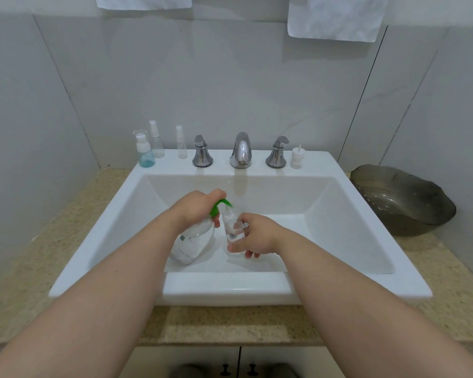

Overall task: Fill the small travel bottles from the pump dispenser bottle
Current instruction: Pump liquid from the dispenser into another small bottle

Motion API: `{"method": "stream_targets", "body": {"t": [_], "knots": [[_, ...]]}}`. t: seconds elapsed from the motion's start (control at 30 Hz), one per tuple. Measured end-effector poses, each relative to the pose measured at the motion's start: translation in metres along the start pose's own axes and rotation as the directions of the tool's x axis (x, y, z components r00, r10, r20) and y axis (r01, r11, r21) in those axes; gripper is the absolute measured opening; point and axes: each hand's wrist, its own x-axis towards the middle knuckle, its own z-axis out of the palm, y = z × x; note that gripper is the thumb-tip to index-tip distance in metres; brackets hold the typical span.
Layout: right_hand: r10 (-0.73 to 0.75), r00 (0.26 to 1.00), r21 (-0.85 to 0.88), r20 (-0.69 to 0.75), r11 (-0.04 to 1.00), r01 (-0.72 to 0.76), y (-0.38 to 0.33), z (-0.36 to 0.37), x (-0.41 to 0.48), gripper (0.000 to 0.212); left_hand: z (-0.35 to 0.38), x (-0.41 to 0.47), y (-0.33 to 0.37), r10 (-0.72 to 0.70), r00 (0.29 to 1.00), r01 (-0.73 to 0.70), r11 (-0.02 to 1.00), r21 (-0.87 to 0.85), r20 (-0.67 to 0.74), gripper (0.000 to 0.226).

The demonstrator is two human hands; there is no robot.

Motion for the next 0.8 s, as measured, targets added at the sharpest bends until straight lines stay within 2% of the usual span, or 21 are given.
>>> {"method": "stream_targets", "body": {"t": [0.3,0.57,0.8], "knots": [[-0.003,1.0,-0.022,0.011,1.0,0.003,-0.0008,-0.0004,-0.0015,0.051,0.0004,-0.0007,0.0006,0.026,1.0,-0.026,0.999,-0.019,0.018,0.064],[-0.005,1.0,0.004,-0.007,1.0,0.005,-0.0014,-0.0007,-0.0017,0.048,-0.0005,-0.0041,0.0013,0.036,0.999,-0.034,0.999,0.038,-0.039,0.097],[-0.007,1.0,0.026,-0.008,1.0,0.007,0.0004,-0.0002,-0.0003,0.047,0.0001,-0.0019,-0.0013,-0.004,1.0,0.005,1.0,0.02,-0.017,0.079]]}}
